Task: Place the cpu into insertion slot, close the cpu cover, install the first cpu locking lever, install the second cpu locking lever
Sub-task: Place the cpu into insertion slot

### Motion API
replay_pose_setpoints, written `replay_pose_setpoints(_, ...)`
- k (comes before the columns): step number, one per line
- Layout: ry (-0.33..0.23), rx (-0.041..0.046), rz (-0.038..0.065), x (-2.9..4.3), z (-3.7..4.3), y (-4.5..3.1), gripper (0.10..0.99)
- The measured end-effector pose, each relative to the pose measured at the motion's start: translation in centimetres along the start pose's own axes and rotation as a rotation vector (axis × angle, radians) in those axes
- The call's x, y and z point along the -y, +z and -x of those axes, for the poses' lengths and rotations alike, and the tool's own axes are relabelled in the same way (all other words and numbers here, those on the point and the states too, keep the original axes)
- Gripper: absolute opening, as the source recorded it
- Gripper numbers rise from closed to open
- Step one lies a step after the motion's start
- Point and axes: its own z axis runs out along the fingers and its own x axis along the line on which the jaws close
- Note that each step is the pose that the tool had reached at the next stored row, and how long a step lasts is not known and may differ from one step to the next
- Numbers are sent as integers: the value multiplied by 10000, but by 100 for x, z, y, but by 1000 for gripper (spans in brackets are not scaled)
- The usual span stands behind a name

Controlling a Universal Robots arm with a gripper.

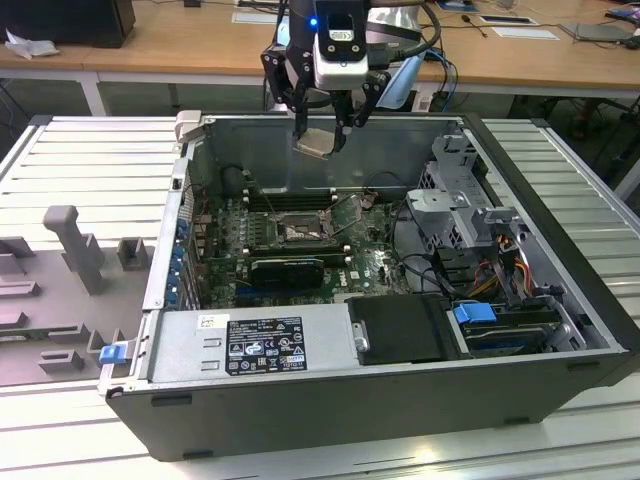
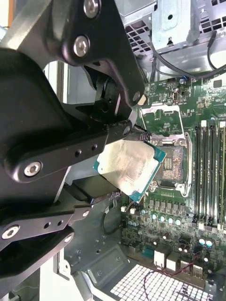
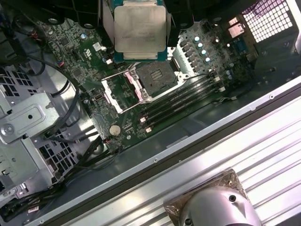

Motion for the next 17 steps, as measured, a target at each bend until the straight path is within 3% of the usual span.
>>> replay_pose_setpoints(17,751,67,15,0,0,1,533)
